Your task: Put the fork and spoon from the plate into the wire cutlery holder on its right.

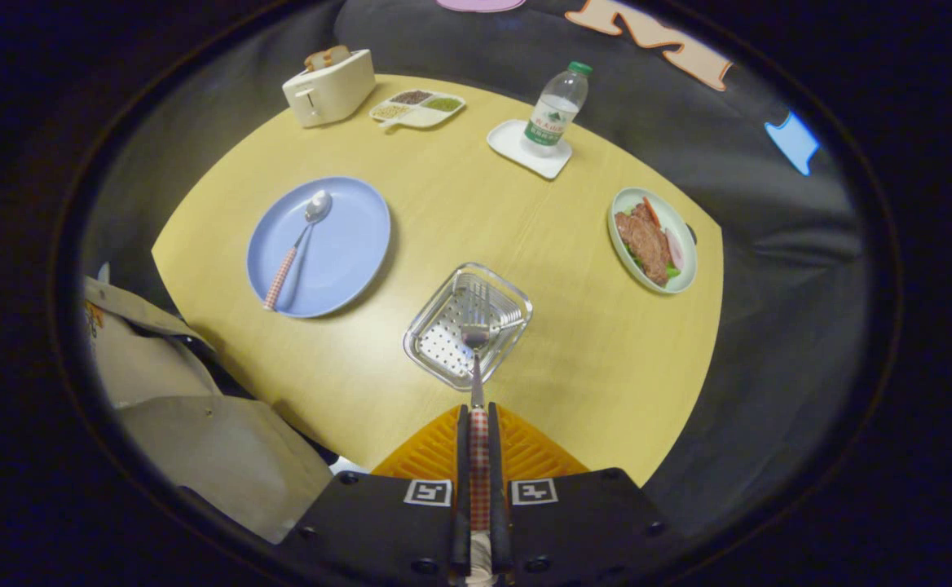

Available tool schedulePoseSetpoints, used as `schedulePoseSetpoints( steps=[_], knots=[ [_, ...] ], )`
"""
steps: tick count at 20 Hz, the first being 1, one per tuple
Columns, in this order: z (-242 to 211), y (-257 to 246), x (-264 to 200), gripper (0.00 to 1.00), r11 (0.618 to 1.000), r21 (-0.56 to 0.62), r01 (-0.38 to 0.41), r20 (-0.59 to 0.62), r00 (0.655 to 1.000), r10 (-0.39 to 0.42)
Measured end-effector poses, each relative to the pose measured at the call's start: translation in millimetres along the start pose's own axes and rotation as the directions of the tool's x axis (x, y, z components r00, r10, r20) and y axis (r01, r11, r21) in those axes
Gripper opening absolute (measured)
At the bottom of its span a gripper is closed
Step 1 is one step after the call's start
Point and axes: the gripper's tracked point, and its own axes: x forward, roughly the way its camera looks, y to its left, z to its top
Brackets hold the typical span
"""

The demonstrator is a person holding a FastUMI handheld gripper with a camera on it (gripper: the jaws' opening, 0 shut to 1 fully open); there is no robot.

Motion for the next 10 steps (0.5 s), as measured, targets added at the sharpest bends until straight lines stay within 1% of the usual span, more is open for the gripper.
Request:
schedulePoseSetpoints(
  steps=[7,10],
  knots=[
    [5,4,21,0.13,0.993,-0.105,-0.052,-0.142,0.989,0.036],
    [10,5,31,0.13,0.991,-0.128,-0.047,-0.177,0.984,0.024]
  ],
)
